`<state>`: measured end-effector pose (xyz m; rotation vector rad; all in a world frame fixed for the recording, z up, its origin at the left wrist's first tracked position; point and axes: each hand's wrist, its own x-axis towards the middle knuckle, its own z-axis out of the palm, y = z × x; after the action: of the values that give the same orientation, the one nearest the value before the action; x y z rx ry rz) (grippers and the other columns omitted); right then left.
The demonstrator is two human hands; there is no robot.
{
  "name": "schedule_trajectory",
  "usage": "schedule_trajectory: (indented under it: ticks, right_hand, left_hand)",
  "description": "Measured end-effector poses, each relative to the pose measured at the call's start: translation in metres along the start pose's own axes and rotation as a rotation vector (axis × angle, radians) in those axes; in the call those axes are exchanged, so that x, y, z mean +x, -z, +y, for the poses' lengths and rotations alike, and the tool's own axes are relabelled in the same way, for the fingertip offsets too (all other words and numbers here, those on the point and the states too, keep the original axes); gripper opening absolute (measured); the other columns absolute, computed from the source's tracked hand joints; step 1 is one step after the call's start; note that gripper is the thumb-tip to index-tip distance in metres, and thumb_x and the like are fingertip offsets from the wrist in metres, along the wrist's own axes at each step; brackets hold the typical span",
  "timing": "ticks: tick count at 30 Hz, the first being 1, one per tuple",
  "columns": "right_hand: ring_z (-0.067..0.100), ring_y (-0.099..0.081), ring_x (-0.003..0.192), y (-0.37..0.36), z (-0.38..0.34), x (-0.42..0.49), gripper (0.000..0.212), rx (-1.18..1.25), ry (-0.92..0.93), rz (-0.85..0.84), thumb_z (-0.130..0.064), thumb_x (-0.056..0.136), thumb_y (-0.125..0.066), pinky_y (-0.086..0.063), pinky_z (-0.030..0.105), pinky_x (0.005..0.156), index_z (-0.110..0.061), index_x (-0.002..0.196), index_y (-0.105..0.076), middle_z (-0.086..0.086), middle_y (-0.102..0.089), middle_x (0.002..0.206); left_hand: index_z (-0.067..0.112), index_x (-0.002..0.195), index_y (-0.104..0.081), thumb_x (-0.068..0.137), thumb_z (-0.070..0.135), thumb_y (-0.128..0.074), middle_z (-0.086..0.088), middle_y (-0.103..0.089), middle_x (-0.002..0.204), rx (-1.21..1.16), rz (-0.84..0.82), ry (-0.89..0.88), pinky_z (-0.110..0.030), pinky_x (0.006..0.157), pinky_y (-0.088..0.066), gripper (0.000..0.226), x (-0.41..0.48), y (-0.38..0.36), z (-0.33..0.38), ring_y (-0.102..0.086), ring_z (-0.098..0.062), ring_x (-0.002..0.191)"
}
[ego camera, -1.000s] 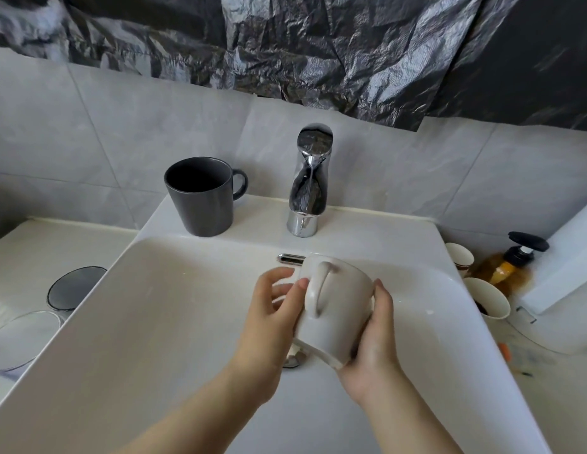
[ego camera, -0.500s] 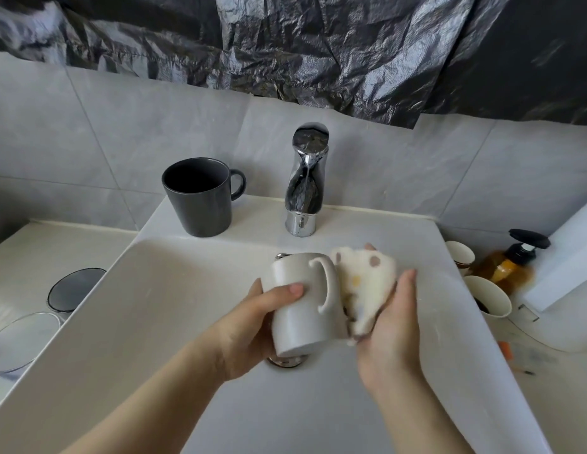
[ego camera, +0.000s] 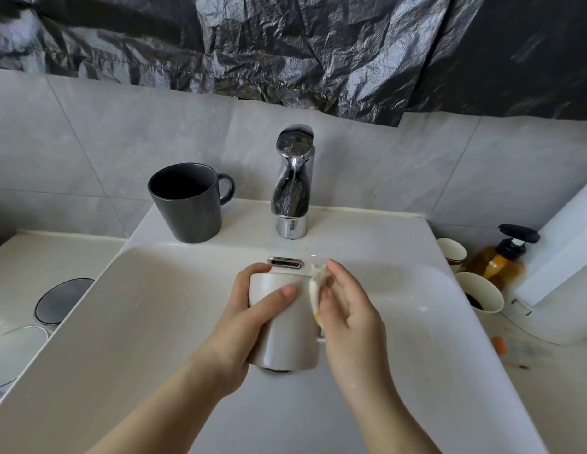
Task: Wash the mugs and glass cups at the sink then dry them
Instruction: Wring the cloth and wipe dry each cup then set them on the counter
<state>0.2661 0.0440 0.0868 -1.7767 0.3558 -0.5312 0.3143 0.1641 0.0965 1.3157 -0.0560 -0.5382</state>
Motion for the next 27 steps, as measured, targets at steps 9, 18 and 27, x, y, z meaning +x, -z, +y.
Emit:
schedule_trajectory:
  ticks: [9, 18, 27]
  right_hand:
    - [0.023, -0.049, 0.072, 0.000, 0.008, 0.013, 0.031, 0.000, -0.294, 0.161, -0.018, 0.096, -0.037, -0.037, 0.030, 0.066, -0.019, 0.066, -0.046, -0.003, -0.053, 0.066]
    - [-0.002, -0.054, 0.095, -0.007, 0.012, -0.001, 0.029, -0.229, 0.072, -0.084, -0.011, 0.091, -0.044, -0.036, 0.000, 0.072, -0.037, 0.105, -0.046, -0.014, -0.057, 0.104]
    - [-0.008, -0.056, 0.076, -0.010, 0.011, 0.002, 0.039, -0.152, 0.016, -0.140, 0.002, 0.084, -0.049, -0.042, 0.009, 0.065, -0.037, 0.086, -0.046, -0.020, -0.062, 0.075]
  left_hand:
    - [0.057, 0.088, -0.036, 0.042, 0.065, -0.063, 0.035, -0.056, 0.086, 0.612, 0.123, -0.308, -0.010, 0.056, -0.044, 0.054, -0.011, -0.009, 0.000, -0.057, 0.008, 0.075]
    - [0.043, 0.090, -0.043, 0.043, 0.059, -0.072, 0.005, -0.062, 0.090, 0.344, 0.179, -0.152, -0.034, 0.052, -0.053, 0.058, -0.001, 0.005, 0.003, -0.066, -0.020, 0.080]
    - [0.042, 0.091, -0.039, 0.043, 0.061, -0.067, 0.008, -0.058, 0.091, 0.600, 0.244, -0.267, -0.034, 0.062, -0.055, 0.059, -0.001, 0.013, 0.011, -0.060, -0.011, 0.082]
